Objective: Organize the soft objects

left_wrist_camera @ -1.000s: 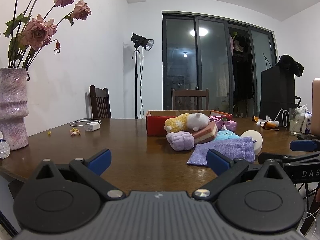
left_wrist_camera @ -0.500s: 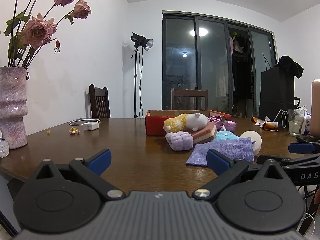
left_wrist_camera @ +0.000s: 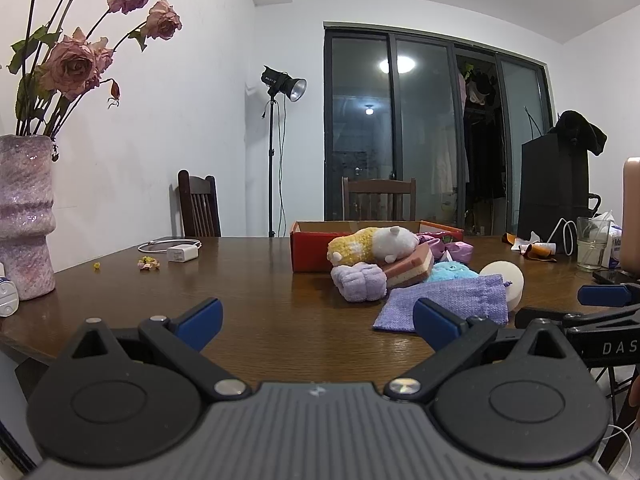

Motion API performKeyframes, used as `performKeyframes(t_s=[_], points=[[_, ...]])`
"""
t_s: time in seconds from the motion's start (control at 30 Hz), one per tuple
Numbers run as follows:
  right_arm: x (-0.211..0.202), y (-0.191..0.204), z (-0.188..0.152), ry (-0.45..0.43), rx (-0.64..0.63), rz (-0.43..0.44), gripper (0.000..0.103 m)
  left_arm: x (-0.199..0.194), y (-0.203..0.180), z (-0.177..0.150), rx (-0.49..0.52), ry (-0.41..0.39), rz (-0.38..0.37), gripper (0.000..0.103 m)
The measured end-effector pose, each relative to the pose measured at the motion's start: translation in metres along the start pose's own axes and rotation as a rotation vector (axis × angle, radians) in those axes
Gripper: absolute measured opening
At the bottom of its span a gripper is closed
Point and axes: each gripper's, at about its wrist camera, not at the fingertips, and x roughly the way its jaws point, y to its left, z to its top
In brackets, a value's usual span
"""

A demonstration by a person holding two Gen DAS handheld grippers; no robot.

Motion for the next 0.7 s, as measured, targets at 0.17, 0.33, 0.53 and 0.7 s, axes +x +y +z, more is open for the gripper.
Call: performKeyframes(t_s=[0.17,0.33,0.53,0.7], points=[[-0.0001,0.0009,0.0003,-0.002,-0.007,0.003,0.103,-0.0001,0.0,0.0003,0.0,-0.001,0.0,0.103],[-0.0001,0.0013,0.0003,-0.003,-0.007,0.002,0.103,-0.0003,0.0001,0.0004,-0.003,0.002,-0.004,0.103],[0.0002,0.0009,0.0003,-0.004,-0.007,0.002,0.103,-0.0002,0.0004,0.0006,-0.005,0.004,-0.004,0.103],[0.0018,-0.0036,0.0006,-0.01,0.029,-0.025,0.103,0.0084,0.001,0.001,-0.002,0.026,-0.02,0.103]])
